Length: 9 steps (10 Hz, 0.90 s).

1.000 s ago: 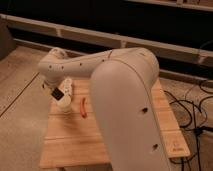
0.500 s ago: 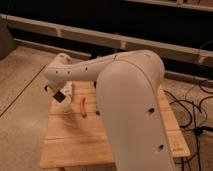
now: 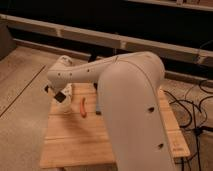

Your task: Place the eraser in the ceramic cup

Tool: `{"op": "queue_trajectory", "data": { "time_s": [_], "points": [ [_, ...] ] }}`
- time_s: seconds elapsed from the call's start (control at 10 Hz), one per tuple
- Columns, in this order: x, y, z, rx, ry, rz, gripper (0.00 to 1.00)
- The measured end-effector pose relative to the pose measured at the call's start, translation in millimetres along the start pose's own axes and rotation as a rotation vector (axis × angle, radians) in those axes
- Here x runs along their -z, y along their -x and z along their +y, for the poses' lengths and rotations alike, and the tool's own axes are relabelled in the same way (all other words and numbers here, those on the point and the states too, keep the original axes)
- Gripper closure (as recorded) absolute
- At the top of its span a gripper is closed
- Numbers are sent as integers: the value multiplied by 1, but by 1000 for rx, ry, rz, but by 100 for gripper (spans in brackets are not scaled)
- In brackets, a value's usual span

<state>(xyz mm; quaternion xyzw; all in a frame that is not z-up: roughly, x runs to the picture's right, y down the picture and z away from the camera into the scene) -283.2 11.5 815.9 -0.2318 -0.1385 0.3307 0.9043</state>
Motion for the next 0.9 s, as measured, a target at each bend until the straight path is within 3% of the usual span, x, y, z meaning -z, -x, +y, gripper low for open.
{"op": "queue_trajectory", "data": {
  "time_s": [0.9],
  "points": [
    [-4, -12, -2, -23, 0, 20, 100]
  ]
}}
